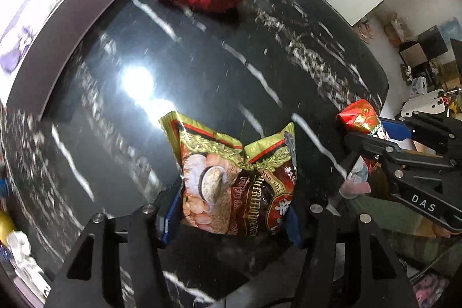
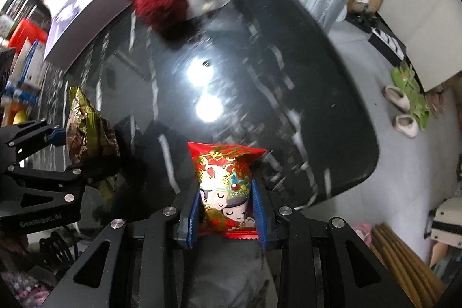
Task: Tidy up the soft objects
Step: 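Lift the red and gold snack bags with both tools off the table, then carry both snack bags with both tools toward the lavender box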
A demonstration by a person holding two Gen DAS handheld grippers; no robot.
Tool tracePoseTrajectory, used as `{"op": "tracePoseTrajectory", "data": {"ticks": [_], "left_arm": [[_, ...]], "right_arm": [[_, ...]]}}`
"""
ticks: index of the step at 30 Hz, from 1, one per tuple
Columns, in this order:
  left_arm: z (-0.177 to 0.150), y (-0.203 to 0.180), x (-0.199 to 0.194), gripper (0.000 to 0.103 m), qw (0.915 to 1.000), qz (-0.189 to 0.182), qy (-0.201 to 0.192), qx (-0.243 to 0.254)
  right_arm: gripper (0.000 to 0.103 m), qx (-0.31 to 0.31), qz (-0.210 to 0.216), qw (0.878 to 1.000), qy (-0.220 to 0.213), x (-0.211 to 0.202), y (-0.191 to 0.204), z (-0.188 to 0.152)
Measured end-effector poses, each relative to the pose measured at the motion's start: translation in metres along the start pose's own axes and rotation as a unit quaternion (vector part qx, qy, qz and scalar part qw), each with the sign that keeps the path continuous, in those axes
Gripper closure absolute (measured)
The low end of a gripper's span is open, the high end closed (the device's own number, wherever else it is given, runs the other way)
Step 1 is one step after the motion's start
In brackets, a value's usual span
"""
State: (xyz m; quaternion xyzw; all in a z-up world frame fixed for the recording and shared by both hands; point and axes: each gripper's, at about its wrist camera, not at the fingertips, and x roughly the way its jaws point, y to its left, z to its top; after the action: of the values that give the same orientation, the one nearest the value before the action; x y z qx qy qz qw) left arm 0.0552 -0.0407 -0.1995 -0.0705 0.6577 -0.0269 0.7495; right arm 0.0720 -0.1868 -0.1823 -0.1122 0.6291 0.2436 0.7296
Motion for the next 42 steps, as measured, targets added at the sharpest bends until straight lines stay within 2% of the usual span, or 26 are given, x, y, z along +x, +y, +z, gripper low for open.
{"op": "tracePoseTrajectory", "data": {"ticks": [6,12,18,23,32,38,42], "left_arm": [[-0.026,0.012,-0.002,0.045,0.9992,0.001,0.002,-0.040],[-0.043,0.016,-0.006,0.045,0.9962,0.006,-0.007,-0.087],[-0.072,0.037,-0.019,0.045,0.9889,0.010,-0.019,-0.147],[-0.084,0.057,-0.037,0.045,0.9821,0.020,-0.040,-0.183],[-0.092,0.089,-0.090,0.045,0.9727,0.039,-0.092,-0.209],[-0.088,0.103,-0.126,0.045,0.9679,0.057,-0.123,-0.211],[-0.073,0.109,-0.141,0.045,0.9641,0.060,-0.144,-0.215]], "right_arm": [[0.072,-0.030,0.030,0.999,0.025,0.006,0.023,-0.011],[0.072,-0.092,0.047,0.994,0.037,0.011,0.055,-0.011],[0.072,-0.159,0.063,0.984,0.047,0.010,0.092,-0.008],[0.072,-0.208,0.075,0.974,0.053,0.005,0.122,0.002],[0.072,-0.264,0.095,0.959,0.031,-0.018,0.159,0.023],[0.072,-0.280,0.105,0.954,0.004,-0.039,0.167,0.040],[0.072,-0.282,0.112,0.953,-0.015,-0.055,0.166,0.054]]}}
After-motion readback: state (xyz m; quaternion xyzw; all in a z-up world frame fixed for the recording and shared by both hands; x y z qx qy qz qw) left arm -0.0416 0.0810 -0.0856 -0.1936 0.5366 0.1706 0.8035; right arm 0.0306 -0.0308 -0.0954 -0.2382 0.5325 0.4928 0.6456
